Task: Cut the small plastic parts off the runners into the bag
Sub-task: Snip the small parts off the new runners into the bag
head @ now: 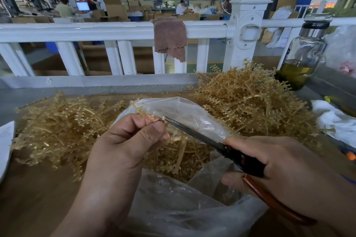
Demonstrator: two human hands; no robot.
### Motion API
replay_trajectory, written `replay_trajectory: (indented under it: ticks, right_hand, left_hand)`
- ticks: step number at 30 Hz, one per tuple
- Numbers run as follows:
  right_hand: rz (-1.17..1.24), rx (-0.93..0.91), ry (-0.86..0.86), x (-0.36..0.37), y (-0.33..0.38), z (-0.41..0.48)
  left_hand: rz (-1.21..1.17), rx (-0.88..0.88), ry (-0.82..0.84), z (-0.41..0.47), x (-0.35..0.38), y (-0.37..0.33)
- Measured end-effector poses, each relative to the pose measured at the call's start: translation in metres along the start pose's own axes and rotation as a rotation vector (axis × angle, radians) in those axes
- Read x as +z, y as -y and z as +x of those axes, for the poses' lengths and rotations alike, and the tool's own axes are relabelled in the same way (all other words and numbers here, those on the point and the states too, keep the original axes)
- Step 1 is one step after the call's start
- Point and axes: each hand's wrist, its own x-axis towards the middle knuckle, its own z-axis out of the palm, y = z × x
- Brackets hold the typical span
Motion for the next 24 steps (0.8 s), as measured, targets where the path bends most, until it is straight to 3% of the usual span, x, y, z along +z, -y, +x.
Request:
replay_trajectory:
  ticks: [24]
  right_hand:
    - [0.020,-0.051,-0.007,0.0014,-0.0001,-0.0014]
  left_hand:
    - [0.130,0.069,0.039,-0.0026,0.0050,-0.0003]
